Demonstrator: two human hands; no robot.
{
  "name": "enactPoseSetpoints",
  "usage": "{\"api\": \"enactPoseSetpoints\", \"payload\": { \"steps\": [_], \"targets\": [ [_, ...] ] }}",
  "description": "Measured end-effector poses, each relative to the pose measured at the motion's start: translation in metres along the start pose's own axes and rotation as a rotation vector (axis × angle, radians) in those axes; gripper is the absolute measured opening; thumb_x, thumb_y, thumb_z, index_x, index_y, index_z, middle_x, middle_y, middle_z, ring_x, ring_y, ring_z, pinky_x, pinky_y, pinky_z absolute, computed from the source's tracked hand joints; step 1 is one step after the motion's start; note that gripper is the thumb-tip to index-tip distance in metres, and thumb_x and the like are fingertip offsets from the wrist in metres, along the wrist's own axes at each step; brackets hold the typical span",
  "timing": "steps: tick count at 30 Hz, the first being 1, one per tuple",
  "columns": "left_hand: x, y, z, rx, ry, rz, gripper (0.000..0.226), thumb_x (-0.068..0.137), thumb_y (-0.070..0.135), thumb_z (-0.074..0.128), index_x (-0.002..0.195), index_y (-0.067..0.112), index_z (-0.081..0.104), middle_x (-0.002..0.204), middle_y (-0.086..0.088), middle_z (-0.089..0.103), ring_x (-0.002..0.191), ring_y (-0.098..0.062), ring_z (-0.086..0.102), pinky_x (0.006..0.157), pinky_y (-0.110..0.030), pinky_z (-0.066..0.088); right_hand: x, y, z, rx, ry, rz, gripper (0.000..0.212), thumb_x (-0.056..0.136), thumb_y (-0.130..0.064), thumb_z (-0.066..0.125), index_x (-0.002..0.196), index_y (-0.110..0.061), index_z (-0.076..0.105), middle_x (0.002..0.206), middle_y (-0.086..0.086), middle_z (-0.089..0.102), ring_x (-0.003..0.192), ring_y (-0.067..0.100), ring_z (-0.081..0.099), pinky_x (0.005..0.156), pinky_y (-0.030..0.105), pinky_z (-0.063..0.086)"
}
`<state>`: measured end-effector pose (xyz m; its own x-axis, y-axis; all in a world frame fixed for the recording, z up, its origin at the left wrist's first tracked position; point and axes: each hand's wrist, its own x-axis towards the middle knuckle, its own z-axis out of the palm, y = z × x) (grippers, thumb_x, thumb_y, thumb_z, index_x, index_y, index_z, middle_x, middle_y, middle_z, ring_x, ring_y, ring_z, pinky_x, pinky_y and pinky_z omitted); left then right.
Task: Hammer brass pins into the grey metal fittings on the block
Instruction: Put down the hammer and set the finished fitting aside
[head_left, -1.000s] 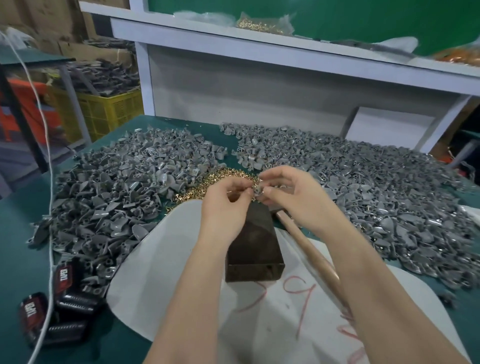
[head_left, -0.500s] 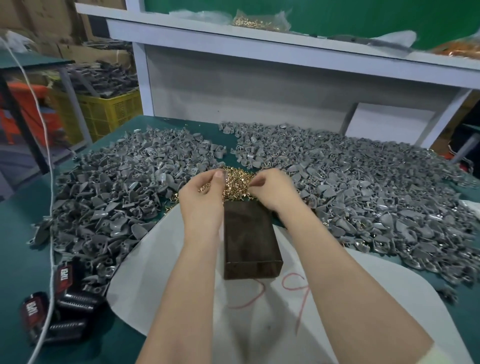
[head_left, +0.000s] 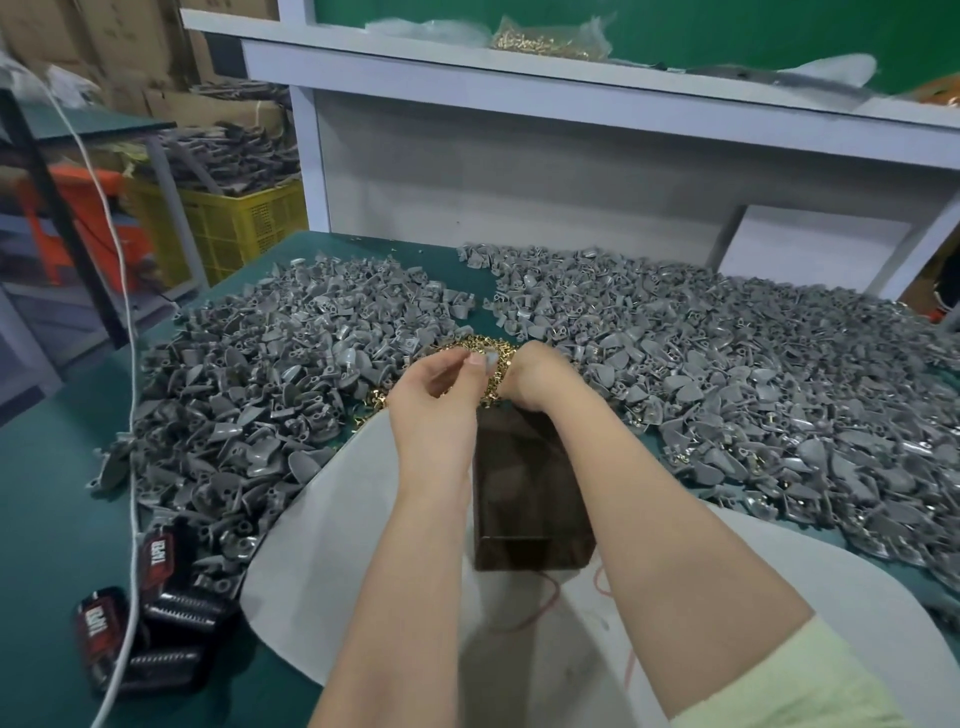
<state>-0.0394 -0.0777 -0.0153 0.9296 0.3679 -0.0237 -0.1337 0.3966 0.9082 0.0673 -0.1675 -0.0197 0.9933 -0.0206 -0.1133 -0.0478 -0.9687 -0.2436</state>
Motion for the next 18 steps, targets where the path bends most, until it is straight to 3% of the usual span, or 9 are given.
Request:
{"api": "enactPoseSetpoints", "payload": {
  "steps": [3, 6, 9, 13, 16, 18],
  "targets": [
    [-0.001, 0.0, 0.0, 0.129, -0.075, 0.005, 0.01, 0.087, 0.004, 0.065, 0.086, 0.013, 0.067, 0.1, -0.015, 0.07, 0.103, -0.027, 0.065, 0.099, -0.039, 0.049, -0.011, 0.012, -0.009, 0.198, 0.108, -0.018, 0.016, 0.089, -0.017, 0.057, 0.091, -0.005, 0.067, 0.079, 0.012, 0.061, 0.079, 0.025, 0.055, 0.063, 0.026, 0.042],
    [-0.004, -0.001, 0.001, 0.324, -0.163, 0.078, 0.006, 0.086, 0.006, 0.066, 0.09, 0.009, 0.07, 0.096, -0.008, 0.071, 0.101, -0.022, 0.065, 0.097, -0.038, 0.049, -0.031, 0.024, -0.024, 0.582, 0.157, -0.058, 0.01, 0.085, -0.009, 0.059, 0.077, -0.01, 0.066, 0.073, 0.007, 0.066, 0.074, 0.021, 0.06, 0.076, 0.037, 0.052],
    [-0.007, -0.006, 0.004, 0.646, -0.246, 0.192, 0.011, 0.087, 0.014, 0.066, 0.084, 0.024, 0.066, 0.098, 0.003, 0.066, 0.097, -0.016, 0.061, 0.092, -0.034, 0.048, -0.057, 0.036, -0.042, 0.799, 0.168, -0.097, 0.017, 0.084, -0.003, 0.062, 0.076, -0.018, 0.062, 0.073, 0.003, 0.065, 0.069, 0.014, 0.06, 0.075, 0.031, 0.054],
    [-0.009, -0.012, 0.005, 1.159, -0.185, 0.258, 0.012, 0.09, 0.023, 0.062, 0.089, 0.035, 0.064, 0.107, 0.007, 0.063, 0.109, -0.021, 0.054, 0.092, -0.037, 0.037, -0.087, 0.05, -0.05, 0.726, 0.13, -0.156, 0.016, 0.085, -0.006, 0.065, 0.083, -0.021, 0.071, 0.076, -0.005, 0.067, 0.064, 0.003, 0.057, 0.067, 0.019, 0.051],
    [-0.009, -0.011, 0.005, 1.19, -0.177, 0.246, 0.014, 0.091, 0.02, 0.058, 0.091, 0.033, 0.064, 0.103, 0.008, 0.068, 0.11, -0.02, 0.055, 0.088, -0.036, 0.027, -0.101, 0.052, -0.042, 0.587, 0.145, -0.232, 0.017, 0.086, -0.007, 0.063, 0.089, -0.02, 0.074, 0.076, -0.013, 0.065, 0.069, -0.001, 0.057, 0.065, 0.004, 0.044],
    [-0.01, -0.011, 0.005, 1.191, -0.18, 0.242, 0.014, 0.091, 0.02, 0.057, 0.093, 0.031, 0.065, 0.102, 0.008, 0.068, 0.109, -0.019, 0.055, 0.087, -0.035, 0.027, -0.103, 0.05, -0.035, 0.498, 0.164, -0.258, 0.015, 0.086, -0.007, 0.063, 0.092, -0.018, 0.072, 0.082, -0.008, 0.066, 0.077, 0.004, 0.059, 0.068, 0.005, 0.044]
  ]
}}
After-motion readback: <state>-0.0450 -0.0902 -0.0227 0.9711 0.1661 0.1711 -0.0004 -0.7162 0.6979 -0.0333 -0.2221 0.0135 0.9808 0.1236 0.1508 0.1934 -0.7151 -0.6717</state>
